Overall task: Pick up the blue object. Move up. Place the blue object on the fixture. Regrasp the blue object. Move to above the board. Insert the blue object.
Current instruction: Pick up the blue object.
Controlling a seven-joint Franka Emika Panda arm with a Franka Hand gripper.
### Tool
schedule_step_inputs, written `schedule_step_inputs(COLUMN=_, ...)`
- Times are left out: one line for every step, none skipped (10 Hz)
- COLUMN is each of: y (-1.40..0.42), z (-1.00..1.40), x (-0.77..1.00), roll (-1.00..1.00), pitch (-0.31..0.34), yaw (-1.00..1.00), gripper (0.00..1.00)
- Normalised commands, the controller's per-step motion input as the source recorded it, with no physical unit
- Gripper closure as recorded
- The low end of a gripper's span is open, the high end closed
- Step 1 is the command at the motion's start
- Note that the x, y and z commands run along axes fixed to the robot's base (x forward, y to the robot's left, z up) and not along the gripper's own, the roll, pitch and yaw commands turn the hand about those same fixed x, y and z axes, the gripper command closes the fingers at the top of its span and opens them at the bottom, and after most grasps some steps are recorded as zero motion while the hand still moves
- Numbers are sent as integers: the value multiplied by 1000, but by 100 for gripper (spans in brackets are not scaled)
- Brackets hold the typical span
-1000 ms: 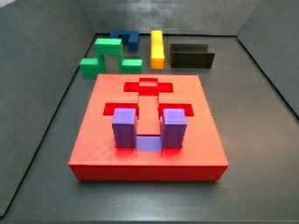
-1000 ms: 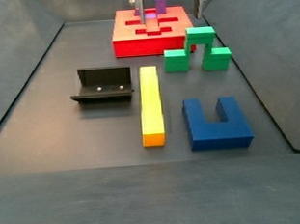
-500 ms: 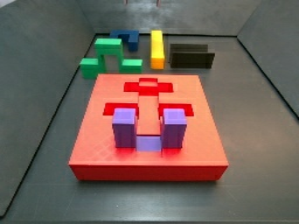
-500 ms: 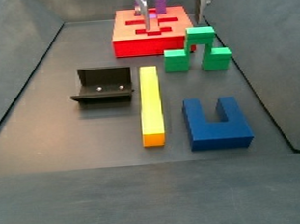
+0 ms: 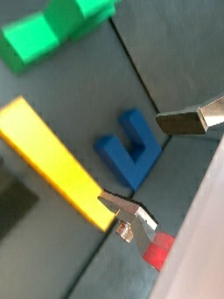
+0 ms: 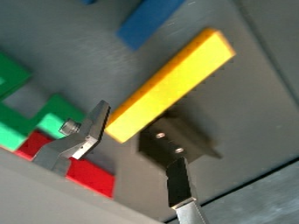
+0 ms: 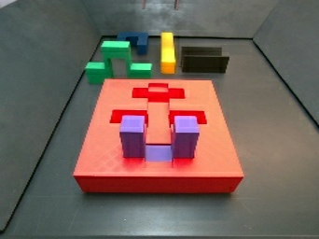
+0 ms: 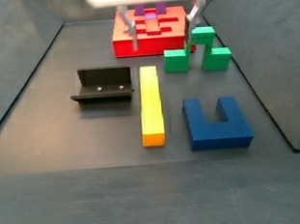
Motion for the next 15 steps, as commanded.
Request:
schedule_step_inputs(y=583, z=-426, x=240, roll=140, pitch=0, yaw=0, gripper=0)
schedule_step_inputs(y=517, z=-529, x=43, roll=157, pitch=0, yaw=0, gripper=0)
schedule_step_inputs(y=231, z=-574, x=-240, roll=177, pitch=-31, yaw=0, gripper=0)
schedule_step_inputs(y=0, z=-526, x=-557, roll=0, pitch=-50, yaw=-60, gripper=0)
schedule_step_inputs(y=0, z=-434, x=-717, roll=-26, pitch=-114, yaw=-114, gripper=0)
schedule_step_inputs(y=0, z=-331, x=-783, roll=-96, pitch=-214, yaw=-177, gripper=0)
schedule_step_inputs(y=60, z=-129, x=-651, roll=-289, pitch=-214, yaw=-203, gripper=0)
schedule_step_inputs(y=111, z=-49, x=-457, roll=-334, pitch=-180, yaw=-117, gripper=0)
schedule_step_inputs(y=103, z=0, x=-234, roll=-323, pitch=-157, yaw=-20, gripper=0)
schedule_step_inputs(y=83, z=0, x=-166, roll=-284, pitch=-106, yaw=0, gripper=0)
schedule_step_inputs(y=0, z=0, x=0, roll=-10, pitch=0, yaw=0, gripper=0)
schedule_step_inputs(y=0, z=-57, x=74, roll=0, pitch=0, yaw=-9, gripper=0)
schedule_step_inputs(y=-69, z=-271, x=217, roll=114, pitch=11, yaw=-17, gripper=0)
schedule_step_inputs(y=-26, z=-320, x=246, roll=111, pitch=0, yaw=0, gripper=0)
schedule_step_inputs(y=0, z=-209, x=131, roll=74, pitch=34, yaw=0, gripper=0)
